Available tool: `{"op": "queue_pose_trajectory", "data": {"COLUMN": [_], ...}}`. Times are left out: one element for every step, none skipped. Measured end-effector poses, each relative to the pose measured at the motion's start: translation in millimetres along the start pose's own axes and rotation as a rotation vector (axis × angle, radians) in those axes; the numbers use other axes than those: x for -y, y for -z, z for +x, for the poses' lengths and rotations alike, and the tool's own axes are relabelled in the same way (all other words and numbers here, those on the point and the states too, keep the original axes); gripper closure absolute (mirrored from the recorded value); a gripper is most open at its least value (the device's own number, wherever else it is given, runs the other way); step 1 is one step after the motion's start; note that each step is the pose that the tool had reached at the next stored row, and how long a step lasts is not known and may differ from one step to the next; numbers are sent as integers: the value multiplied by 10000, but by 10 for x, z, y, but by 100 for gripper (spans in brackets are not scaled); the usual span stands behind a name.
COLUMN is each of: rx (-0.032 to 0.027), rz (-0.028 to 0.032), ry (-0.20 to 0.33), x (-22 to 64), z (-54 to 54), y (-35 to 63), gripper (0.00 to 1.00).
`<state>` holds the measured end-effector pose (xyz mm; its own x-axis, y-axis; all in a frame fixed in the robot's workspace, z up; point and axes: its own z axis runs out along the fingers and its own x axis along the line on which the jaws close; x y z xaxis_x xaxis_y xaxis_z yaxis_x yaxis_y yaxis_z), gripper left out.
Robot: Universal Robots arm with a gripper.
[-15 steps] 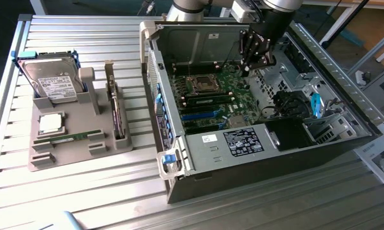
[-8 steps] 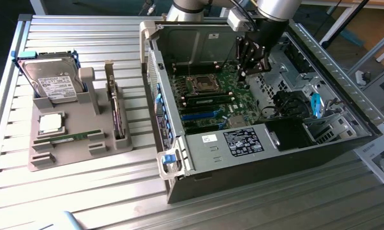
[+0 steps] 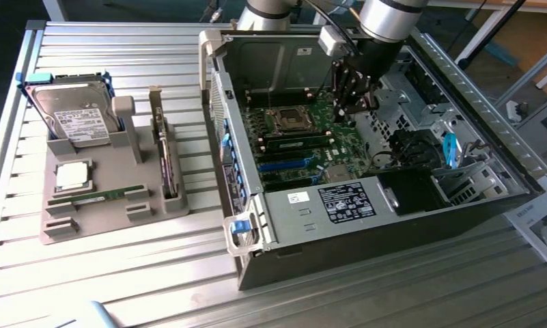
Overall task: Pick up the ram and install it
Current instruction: 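Press down the ram until it locks into place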
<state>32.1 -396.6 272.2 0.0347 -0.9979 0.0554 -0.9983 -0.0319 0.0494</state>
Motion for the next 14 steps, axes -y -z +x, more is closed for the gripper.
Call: {"op": "queue_pose_trajectory", "data": {"rx": [0,-1,-1,-1,-1,0,0,2,1,-1,1,2,2,1], "rz": [-6,-11,-17,-25,-32,-43,-50,-58,-64,-69,-71,-73,-74,-75], "ry": [-1,-1,0,1,1,2,2,3,3,3,3,4,4,4], "x": [1,1,2,4,5,6,8,9,11,12,14,16,16,17], "z": [-1,-2,-2,-4,-5,-7,-9,-11,-12,-14,-16,-17,-18,-19], "y": [-18,-34,-52,-77,-96,-130,-155,-192,-222,-255,-285,-315,-329,-343], "gripper": [89,89,89,89,89,89,89,89,89,89,89,89,89,89]}}
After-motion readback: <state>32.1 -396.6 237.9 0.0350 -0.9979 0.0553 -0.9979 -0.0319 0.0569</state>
